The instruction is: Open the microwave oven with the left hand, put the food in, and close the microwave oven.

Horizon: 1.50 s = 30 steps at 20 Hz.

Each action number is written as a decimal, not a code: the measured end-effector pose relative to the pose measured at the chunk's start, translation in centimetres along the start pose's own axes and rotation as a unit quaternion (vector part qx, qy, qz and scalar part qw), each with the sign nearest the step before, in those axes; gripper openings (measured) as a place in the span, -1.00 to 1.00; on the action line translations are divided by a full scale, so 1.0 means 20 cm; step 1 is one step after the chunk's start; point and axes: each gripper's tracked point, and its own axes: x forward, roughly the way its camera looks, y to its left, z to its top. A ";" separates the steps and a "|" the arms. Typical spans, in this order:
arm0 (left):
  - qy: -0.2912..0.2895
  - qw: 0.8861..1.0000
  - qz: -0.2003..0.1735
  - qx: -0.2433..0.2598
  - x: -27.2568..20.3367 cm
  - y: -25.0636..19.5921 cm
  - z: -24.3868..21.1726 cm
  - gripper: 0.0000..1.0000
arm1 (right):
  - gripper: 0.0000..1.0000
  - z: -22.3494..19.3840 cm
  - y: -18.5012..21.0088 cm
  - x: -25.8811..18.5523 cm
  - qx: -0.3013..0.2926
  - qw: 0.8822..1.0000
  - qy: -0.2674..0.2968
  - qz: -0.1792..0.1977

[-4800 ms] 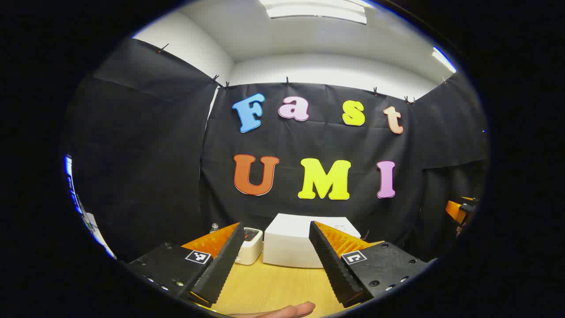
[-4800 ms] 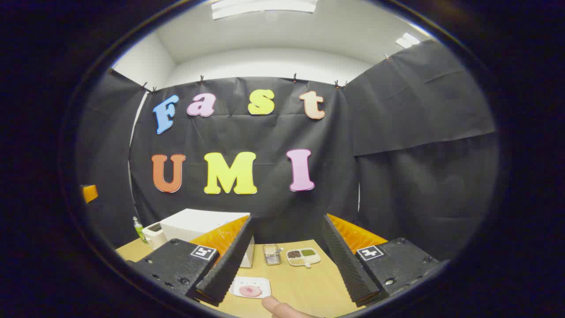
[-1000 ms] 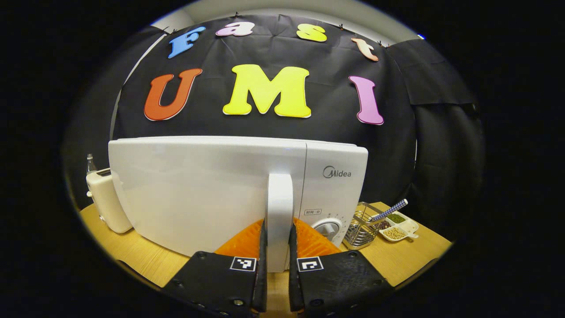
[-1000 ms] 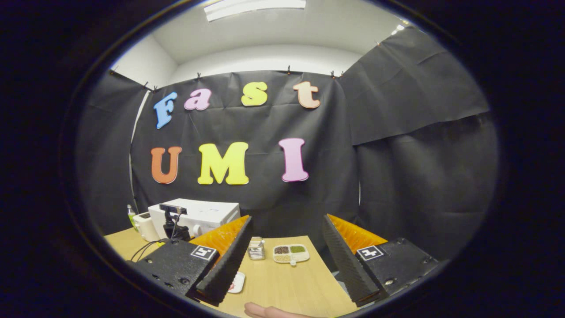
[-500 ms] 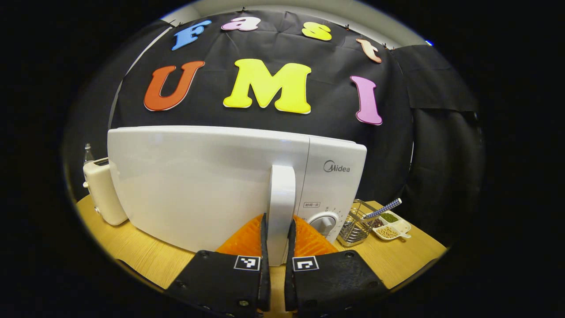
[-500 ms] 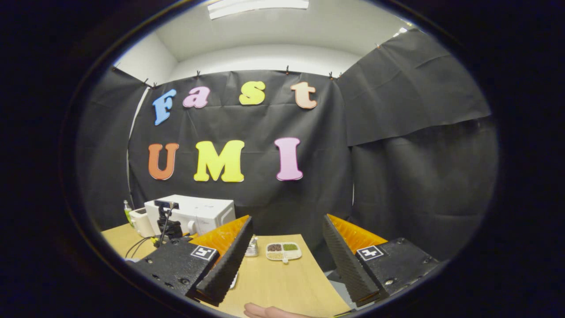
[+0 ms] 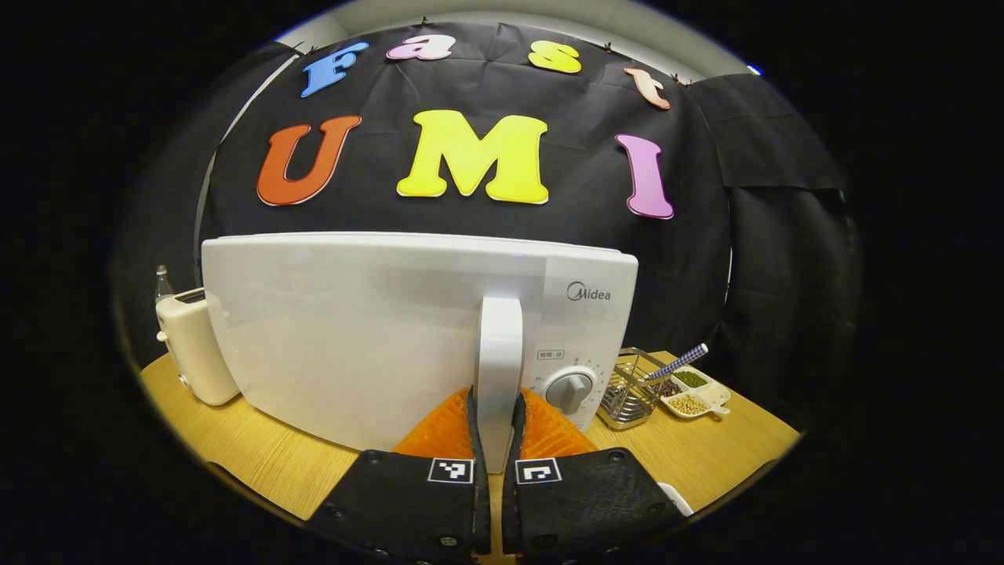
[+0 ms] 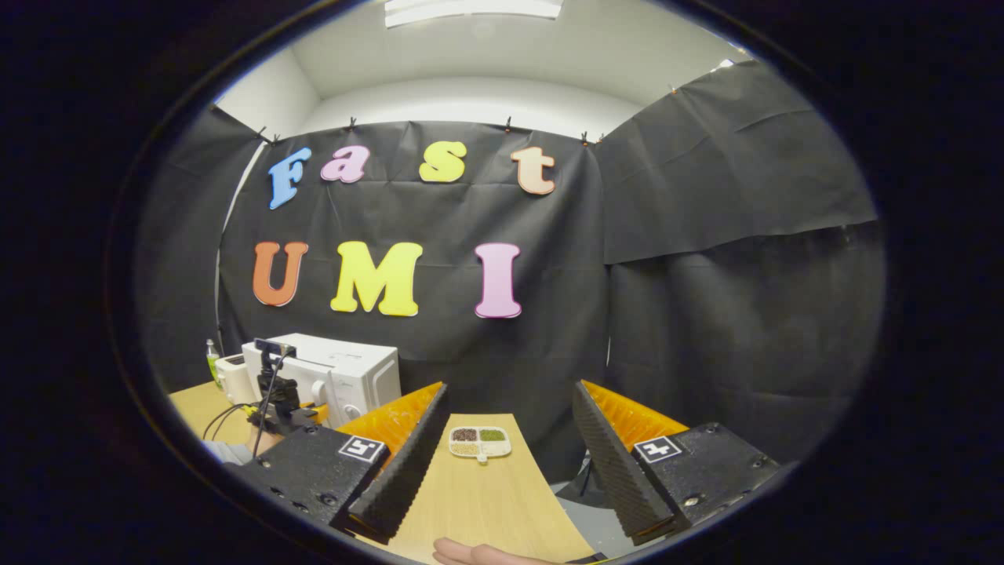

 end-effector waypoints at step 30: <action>0.002 0.992 0.119 0.049 -1.43 1.29 -0.16 -0.72 | 1.00 0.02 0.65 -0.20 -0.007 0.997 0.026 0.070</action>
